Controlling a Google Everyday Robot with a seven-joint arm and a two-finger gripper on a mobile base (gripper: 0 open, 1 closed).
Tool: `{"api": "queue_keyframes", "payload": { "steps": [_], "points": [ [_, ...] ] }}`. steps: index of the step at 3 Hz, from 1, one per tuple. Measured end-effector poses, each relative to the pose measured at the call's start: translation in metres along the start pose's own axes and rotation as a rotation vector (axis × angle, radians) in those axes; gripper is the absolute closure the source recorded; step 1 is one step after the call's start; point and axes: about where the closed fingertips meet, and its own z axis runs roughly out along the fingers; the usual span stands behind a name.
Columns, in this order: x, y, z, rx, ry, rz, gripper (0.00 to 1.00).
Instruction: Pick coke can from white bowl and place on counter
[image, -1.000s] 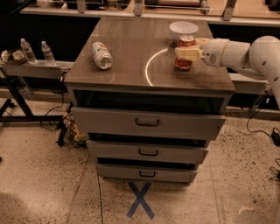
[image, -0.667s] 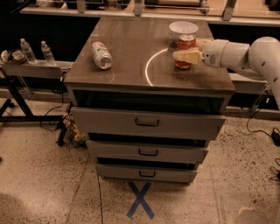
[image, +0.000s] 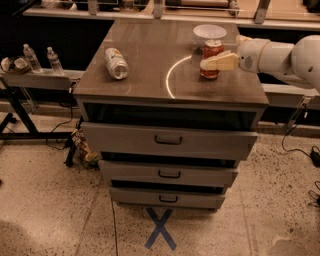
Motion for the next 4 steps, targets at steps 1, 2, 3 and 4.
{"api": "queue_keyframes", "payload": {
  "steps": [1,2,3,4],
  "points": [
    [-0.034,-0.021,-0.053,0.172,0.056,-0.05,0.0],
    [-0.091,-0.04,-0.128,0.407,0.107,-0.156,0.0],
    [-0.169,-0.045,-0.217,0.685,0.115,-0.318,0.0],
    [-0.183,-0.047,-0.239,0.73,0.103,-0.337,0.0]
  ]
}}
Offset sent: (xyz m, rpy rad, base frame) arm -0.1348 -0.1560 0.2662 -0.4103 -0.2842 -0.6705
